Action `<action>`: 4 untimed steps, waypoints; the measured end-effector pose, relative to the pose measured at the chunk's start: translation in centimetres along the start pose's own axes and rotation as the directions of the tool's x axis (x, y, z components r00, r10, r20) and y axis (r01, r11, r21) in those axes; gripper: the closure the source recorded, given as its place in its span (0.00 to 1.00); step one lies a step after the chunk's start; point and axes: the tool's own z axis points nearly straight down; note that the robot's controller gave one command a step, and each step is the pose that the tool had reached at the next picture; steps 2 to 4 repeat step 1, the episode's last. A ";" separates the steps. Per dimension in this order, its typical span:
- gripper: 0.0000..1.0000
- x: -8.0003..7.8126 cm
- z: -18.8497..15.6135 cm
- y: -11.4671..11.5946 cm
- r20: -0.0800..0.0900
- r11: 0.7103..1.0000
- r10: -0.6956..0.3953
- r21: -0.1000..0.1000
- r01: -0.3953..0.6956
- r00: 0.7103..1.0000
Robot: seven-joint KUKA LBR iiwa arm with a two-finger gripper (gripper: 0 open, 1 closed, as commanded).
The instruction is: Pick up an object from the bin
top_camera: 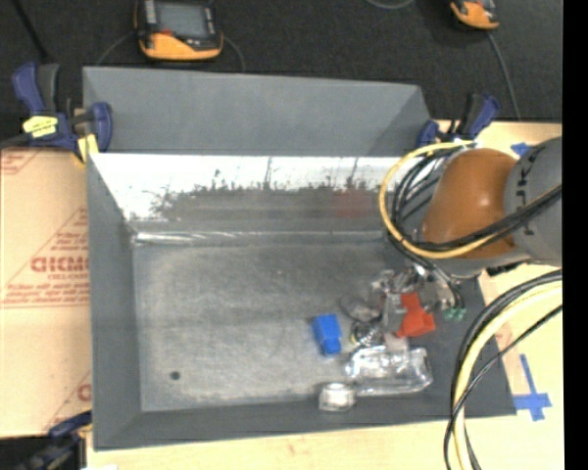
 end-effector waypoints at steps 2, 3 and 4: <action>1.00 1.0 -16.6 -0.8 0.007 1.000 0.024 0.002 -0.024 1.000; 1.00 1.0 -16.6 -0.8 0.007 1.000 0.024 0.002 -0.024 1.000; 1.00 1.0 -16.6 -0.8 0.007 1.000 0.024 0.002 -0.024 1.000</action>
Offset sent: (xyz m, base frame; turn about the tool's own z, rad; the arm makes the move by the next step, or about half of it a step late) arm -0.0127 -0.0056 0.1603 0.0251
